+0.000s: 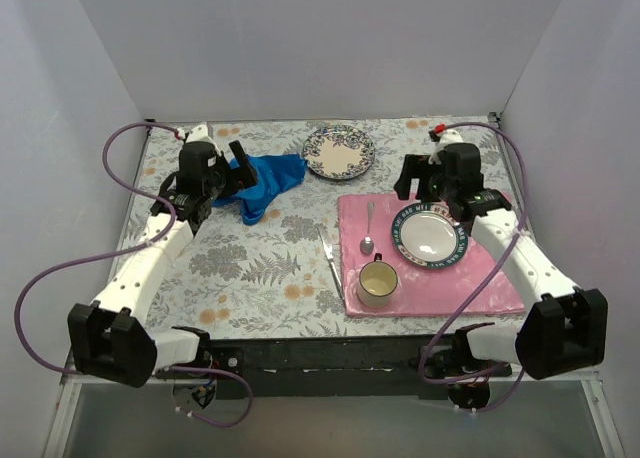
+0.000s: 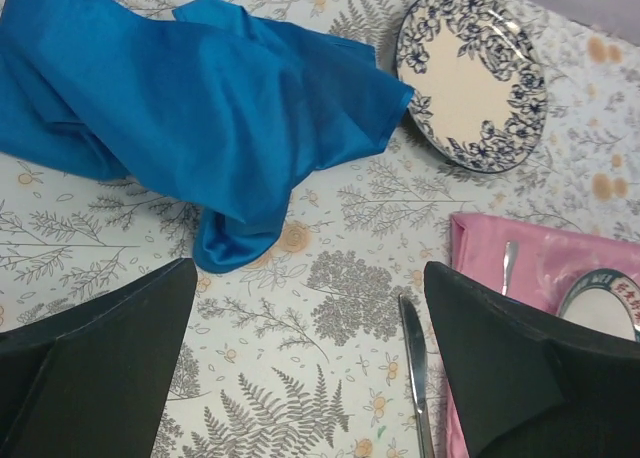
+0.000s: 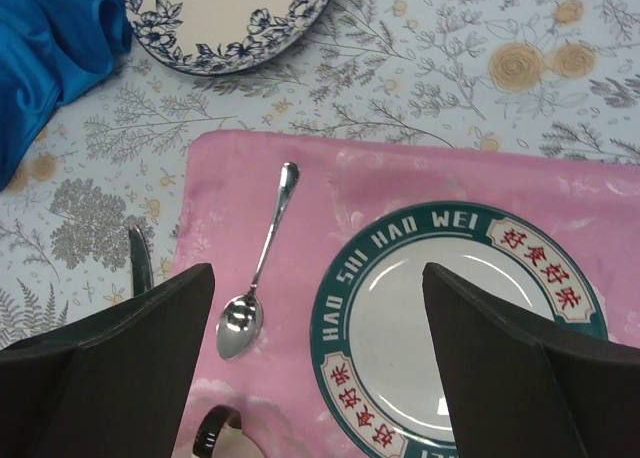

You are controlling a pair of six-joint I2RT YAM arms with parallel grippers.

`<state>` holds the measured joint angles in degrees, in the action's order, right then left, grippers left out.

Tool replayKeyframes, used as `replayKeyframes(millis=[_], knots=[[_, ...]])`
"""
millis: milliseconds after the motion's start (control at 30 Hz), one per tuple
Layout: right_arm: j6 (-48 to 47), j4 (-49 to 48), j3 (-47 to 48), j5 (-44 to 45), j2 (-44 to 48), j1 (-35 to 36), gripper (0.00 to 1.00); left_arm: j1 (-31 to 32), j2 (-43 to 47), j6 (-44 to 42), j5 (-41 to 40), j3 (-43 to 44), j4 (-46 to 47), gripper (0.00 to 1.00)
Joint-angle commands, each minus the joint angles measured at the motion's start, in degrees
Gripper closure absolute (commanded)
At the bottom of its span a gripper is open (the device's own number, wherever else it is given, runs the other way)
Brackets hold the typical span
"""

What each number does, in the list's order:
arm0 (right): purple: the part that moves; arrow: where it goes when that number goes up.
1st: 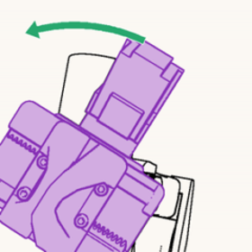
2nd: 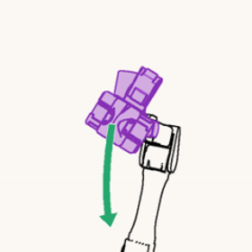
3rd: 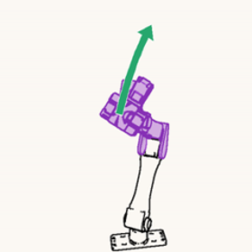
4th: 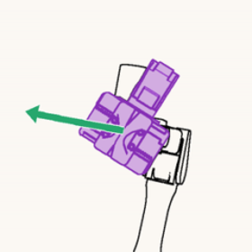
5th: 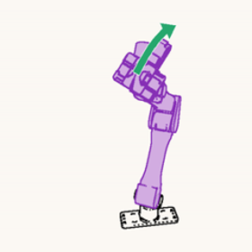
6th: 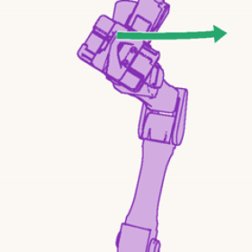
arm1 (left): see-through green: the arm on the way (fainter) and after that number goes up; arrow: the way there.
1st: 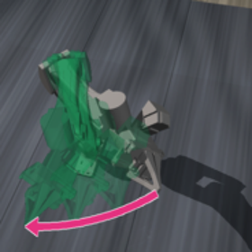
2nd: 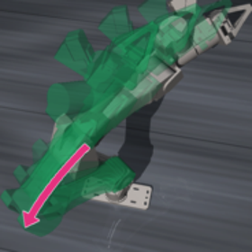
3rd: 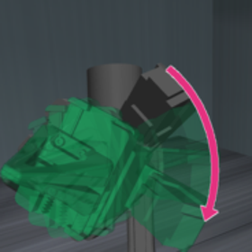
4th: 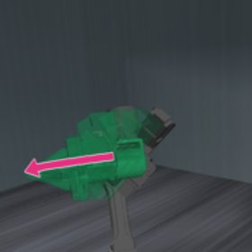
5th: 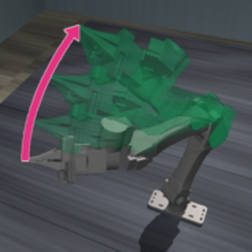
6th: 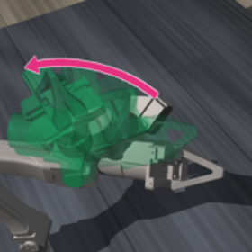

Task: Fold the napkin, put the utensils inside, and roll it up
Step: Flatten the napkin out

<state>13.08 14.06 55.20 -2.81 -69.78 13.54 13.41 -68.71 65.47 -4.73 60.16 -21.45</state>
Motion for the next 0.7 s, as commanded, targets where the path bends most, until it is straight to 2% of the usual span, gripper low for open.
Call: replayKeyframes(millis=[0, 133, 267, 433, 667], knots=[[-1.0, 1.1, 8.8, 4.6, -6.7, 6.8, 0.09, 0.0, -7.1, -1.3, -3.4, 8.4, -6.9, 0.02], [-0.3, 0.8, 16.7, 3.7, -13.8, 12.6, 0.10, 0.0, -21.1, -2.7, -5.9, 16.4, -12.8, 0.02], [-1.0, 1.0, 24.0, 3.2, -23.8, 18.9, 0.12, 0.0, -30.1, -1.5, -11.7, 23.6, -14.7, 0.02], [-0.6, -0.7, 30.6, -1.8, -31.6, 22.0, 0.15, 0.0, -36.8, -1.3, -12.9, 28.9, -10.7, 0.02], [1.9, -3.2, 36.2, -6.1, -38.4, 23.7, 0.16, 0.0, -47.4, -1.7, -13.9, 38.9, -13.3, 0.02]])
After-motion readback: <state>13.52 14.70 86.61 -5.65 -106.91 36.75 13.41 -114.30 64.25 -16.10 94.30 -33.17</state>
